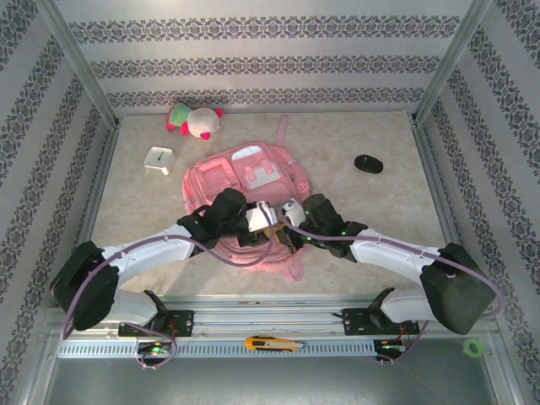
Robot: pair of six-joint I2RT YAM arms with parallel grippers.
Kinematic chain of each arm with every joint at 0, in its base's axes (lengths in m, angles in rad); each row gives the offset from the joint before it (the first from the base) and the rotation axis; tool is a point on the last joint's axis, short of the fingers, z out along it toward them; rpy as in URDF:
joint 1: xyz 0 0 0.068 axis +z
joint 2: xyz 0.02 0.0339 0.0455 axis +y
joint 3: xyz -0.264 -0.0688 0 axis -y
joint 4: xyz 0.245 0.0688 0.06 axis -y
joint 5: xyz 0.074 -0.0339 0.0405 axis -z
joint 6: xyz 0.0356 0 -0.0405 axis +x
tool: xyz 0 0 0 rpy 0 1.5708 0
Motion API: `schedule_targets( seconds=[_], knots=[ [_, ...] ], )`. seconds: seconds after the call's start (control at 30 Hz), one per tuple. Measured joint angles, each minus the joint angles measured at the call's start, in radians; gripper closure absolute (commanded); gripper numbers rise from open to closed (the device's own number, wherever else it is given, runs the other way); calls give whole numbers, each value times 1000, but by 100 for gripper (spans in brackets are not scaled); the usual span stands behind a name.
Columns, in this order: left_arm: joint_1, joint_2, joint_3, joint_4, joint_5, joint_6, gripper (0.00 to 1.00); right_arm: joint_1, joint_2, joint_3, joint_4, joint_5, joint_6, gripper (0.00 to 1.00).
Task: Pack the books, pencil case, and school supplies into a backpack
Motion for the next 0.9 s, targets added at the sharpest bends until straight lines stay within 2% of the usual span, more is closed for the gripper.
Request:
schedule_targets(
  seconds=[0.03, 0.07, 0.1, 0.13, 0.17, 0.23, 0.47, 0.73, 0.87, 0.9],
  knots=[
    [-1, 10, 0, 1, -11, 11, 46, -2, -1, 0, -3, -2, 0, 100],
    [-2, 16, -2, 7, -25, 23, 56, -6, -3, 0, -10, -6, 0, 100],
    [-2, 19, -5, 17, -42, 33, 75, -9, -7, 0, -19, -7, 0, 100],
    [-2, 19, -8, 25, -55, 42, 86, -13, -10, 0, -25, -10, 0, 100],
    [-3, 17, -13, 36, -69, 49, 93, -19, -14, 0, -26, -8, 0, 100],
    [-11, 9, -27, 54, -87, 58, 100, -40, -28, 0, -39, -7, 1, 100],
    [1, -38, -39, 53, -90, 68, 100, -149, -72, 0, -102, -48, -1, 100],
    [66, -127, -56, -27, -21, 75, 100, -285, -85, 1, -120, -118, -11, 100],
    [82, -164, -64, -64, 40, 83, 100, -296, -82, 10, -115, -135, -7, 100],
    [85, -170, -69, -68, 52, 85, 95, -296, -77, 11, -111, -140, -6, 100]
  ],
)
